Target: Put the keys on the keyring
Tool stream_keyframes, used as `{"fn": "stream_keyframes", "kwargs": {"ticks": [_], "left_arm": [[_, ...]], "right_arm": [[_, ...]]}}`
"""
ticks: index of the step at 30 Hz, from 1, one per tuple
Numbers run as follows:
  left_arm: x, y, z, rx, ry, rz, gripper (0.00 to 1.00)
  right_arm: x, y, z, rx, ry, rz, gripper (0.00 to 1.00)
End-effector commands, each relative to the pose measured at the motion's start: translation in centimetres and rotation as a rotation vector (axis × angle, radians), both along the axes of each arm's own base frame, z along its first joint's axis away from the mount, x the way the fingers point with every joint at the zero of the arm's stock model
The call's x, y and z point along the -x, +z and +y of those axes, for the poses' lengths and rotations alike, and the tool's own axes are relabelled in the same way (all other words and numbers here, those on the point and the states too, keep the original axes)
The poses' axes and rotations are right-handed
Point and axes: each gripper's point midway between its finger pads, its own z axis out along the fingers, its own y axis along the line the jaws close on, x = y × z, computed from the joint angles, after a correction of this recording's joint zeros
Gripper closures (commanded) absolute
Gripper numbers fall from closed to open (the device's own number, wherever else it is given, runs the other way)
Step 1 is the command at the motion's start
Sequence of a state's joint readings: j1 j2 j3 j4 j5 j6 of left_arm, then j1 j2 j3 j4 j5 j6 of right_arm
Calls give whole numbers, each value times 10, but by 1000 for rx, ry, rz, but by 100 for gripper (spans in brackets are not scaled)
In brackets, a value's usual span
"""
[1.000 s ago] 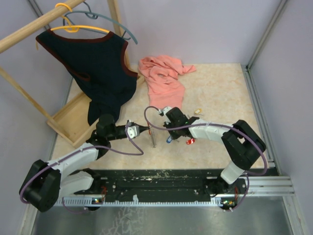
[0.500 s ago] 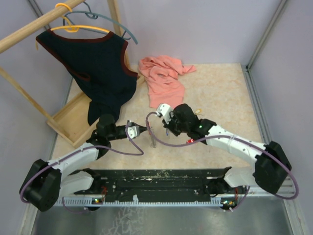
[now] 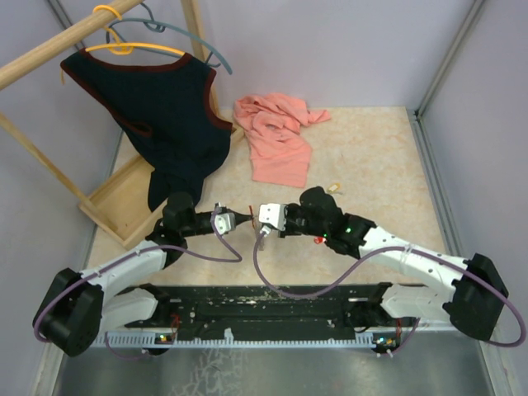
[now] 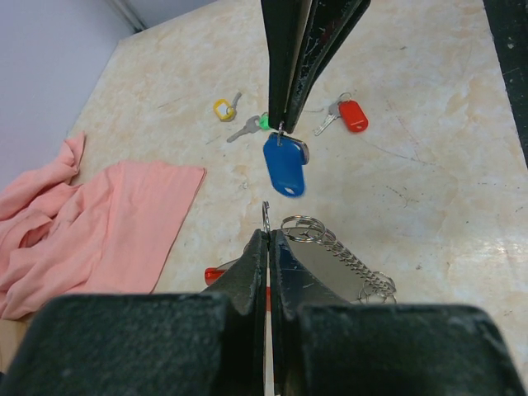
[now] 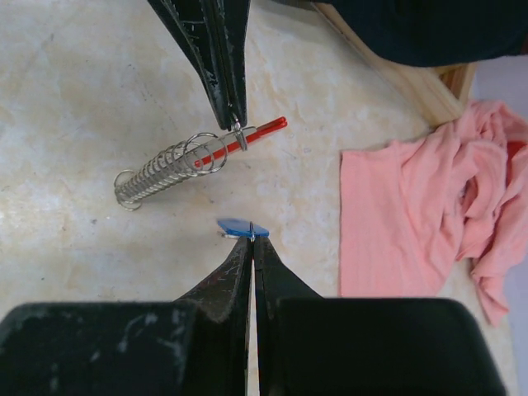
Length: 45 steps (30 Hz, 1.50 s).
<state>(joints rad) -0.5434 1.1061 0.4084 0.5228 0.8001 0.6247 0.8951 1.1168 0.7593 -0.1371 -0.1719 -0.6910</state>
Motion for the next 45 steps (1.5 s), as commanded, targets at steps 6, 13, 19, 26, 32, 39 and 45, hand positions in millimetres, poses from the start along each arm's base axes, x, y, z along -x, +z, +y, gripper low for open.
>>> {"fn": "stream_keyframes", "kwargs": {"ticks": [6, 13, 19, 26, 32, 39, 45], "left_arm": [[6, 14, -6, 26, -52, -29, 100], [6, 15, -6, 26, -53, -28, 100], [6, 13, -7, 24, -59, -22, 100], [6, 13, -7, 23, -61, -24, 100], [6, 12, -7, 21, -60, -26, 100], [6, 12, -7, 20, -61, -24, 100], [6, 12, -7, 18, -64, -22, 100]], "right_arm": [[-7, 31, 27, -24, 151, -206, 100], [-4, 28, 36, -9, 186, -228, 100], [-5, 33, 40, -33, 189, -276, 100], [-3, 30, 44, -31, 213, -268, 100], [4, 26, 43, -23, 239, -251, 100], [9, 20, 44, -15, 262, -222, 100], [7, 22, 45, -24, 250, -221, 100]]}}
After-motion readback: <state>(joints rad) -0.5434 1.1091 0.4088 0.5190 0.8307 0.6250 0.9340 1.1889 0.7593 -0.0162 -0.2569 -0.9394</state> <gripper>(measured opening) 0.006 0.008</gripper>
